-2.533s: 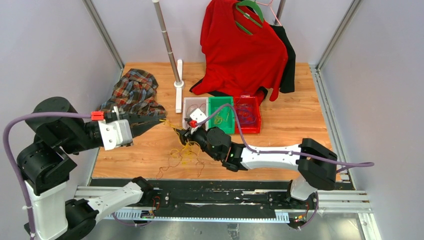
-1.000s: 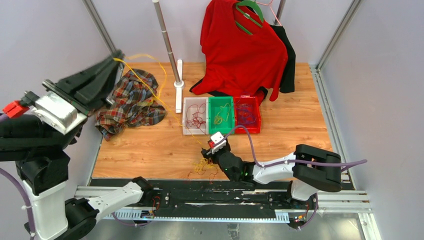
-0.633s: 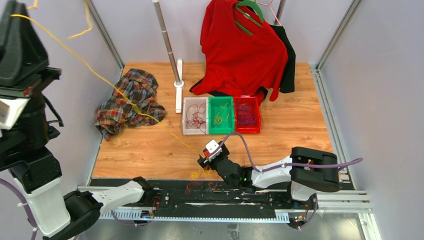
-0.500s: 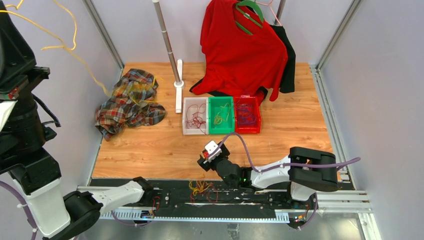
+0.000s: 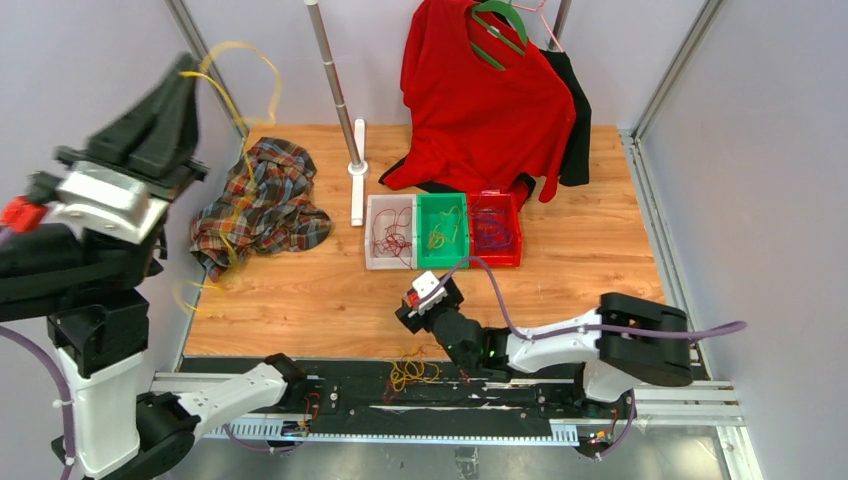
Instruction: Untangle the cables
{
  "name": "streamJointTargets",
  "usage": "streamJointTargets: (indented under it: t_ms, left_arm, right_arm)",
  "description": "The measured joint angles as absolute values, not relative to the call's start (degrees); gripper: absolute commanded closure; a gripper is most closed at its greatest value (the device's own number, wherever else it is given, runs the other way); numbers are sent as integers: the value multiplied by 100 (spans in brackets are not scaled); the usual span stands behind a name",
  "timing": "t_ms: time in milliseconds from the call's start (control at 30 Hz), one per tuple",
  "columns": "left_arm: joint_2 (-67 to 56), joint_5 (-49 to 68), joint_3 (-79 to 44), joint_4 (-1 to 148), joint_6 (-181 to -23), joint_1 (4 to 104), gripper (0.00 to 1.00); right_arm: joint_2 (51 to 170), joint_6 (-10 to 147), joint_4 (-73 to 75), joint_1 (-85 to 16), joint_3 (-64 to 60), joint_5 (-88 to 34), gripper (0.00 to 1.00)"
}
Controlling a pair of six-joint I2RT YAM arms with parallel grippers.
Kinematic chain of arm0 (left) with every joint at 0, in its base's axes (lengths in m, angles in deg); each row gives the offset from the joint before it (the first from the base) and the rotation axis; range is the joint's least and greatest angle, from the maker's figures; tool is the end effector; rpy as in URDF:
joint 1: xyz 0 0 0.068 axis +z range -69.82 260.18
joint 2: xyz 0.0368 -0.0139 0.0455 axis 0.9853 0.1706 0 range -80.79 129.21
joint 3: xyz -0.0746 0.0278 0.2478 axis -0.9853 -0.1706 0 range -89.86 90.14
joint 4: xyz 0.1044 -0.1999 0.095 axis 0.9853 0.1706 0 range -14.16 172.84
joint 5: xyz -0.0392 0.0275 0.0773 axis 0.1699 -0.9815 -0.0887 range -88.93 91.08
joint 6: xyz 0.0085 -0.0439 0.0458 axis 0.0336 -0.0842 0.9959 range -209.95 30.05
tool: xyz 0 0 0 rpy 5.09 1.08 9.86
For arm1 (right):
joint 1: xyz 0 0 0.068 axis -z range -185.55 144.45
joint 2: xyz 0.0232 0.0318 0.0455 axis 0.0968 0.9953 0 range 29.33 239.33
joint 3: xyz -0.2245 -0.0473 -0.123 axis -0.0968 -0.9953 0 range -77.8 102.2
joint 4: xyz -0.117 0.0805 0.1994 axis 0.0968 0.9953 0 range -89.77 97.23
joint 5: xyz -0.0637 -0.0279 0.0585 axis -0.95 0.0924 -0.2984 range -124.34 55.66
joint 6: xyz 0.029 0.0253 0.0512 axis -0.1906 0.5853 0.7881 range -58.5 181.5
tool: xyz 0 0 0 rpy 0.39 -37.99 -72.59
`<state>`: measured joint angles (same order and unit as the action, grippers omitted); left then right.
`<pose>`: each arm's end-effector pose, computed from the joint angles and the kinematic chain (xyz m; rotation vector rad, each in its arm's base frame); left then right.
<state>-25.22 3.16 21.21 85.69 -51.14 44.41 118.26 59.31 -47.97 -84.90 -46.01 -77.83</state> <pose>0.0343 -0.0270 0.6301 0.4964 0.5950 0.0362 0.0886 0.2861 0.1892 -0.6337 1.5735 0.3553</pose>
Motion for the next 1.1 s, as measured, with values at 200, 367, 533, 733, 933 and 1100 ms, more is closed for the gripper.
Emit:
streamJointTargets:
  t_ms: [200, 367, 533, 733, 933, 1100]
  left_arm:
    - [-2922, 836, 877, 8977, -5625, 4441, 100]
    - [-3099, 1448, -199, 9139, -5977, 4441, 100]
    - [-2857, 1910, -902, 8881, -6519, 4430, 100]
    - [-2015, 2036, -1016, 8455, -6941, 4358, 100]
    - [-1379, 1993, -806, 8276, -7020, 4334, 99]
    - [-1348, 1868, -765, 8016, -6895, 4334, 100]
  right_arm:
    - [10416, 6223, -4087, -7833, -4463, -7429, 23]
    - [9426, 6241, -3796, -7352, -4452, -6981, 26]
    - [8901, 6392, -3469, -6681, -4437, -6498, 27]
    - [8930, 6376, -3136, -6191, -4260, -6449, 28]
    - [9249, 6383, -2968, -5828, -4103, -6428, 28]
    - [9458, 6451, -2852, -5688, -4052, -6268, 30]
